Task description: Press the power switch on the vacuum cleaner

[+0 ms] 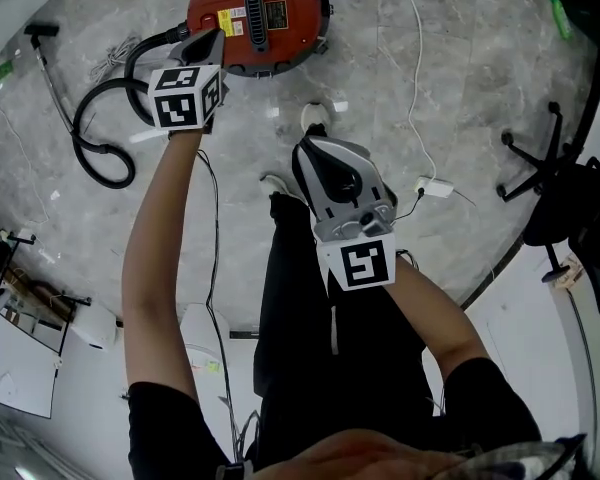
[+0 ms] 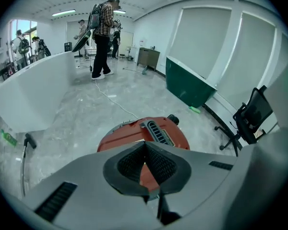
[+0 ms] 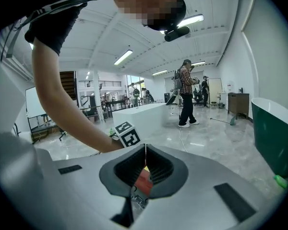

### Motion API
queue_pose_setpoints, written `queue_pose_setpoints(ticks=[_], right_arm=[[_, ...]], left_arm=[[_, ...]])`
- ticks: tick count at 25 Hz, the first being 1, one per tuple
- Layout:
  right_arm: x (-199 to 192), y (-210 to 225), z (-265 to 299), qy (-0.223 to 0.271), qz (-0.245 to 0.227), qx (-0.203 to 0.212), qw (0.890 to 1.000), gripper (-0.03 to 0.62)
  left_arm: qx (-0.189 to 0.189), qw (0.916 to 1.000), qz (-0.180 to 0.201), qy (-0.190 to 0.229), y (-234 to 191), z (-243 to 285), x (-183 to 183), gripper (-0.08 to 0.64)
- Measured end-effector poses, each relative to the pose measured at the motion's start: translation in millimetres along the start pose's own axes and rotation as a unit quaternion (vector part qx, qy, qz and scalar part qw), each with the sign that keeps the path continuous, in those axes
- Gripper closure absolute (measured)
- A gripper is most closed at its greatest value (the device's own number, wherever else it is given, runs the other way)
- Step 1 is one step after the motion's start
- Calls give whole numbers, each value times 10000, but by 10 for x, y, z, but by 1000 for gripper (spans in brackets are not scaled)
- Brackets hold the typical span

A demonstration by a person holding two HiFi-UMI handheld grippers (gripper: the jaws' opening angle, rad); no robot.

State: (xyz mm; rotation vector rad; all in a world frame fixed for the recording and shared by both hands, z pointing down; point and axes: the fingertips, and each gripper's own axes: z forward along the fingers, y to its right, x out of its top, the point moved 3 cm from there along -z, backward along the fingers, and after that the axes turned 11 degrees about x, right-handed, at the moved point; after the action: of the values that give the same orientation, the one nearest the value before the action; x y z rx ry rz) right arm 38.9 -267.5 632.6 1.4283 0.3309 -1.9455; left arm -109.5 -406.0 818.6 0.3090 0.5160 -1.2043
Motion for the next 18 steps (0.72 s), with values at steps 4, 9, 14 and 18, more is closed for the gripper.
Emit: queue_pose_setpoints(ticks=[4, 9, 14, 18], right_arm=[[152, -54, -20, 180, 86, -183, 9996, 572], [357, -234, -89, 417, 52, -226, 9989, 572], [490, -470, -200, 555, -83, -178, 9983, 572], [575, -637, -381, 622, -138, -315, 9975, 572]], left_arm=[[-28, 9987, -284, 430, 53, -383, 28, 549], [-62, 9955, -507, 803, 220, -941, -46, 549], [-172, 9907, -431, 1279, 548, -1496, -53, 549], [-367, 9801, -842, 1757, 766, -1990, -28, 549]])
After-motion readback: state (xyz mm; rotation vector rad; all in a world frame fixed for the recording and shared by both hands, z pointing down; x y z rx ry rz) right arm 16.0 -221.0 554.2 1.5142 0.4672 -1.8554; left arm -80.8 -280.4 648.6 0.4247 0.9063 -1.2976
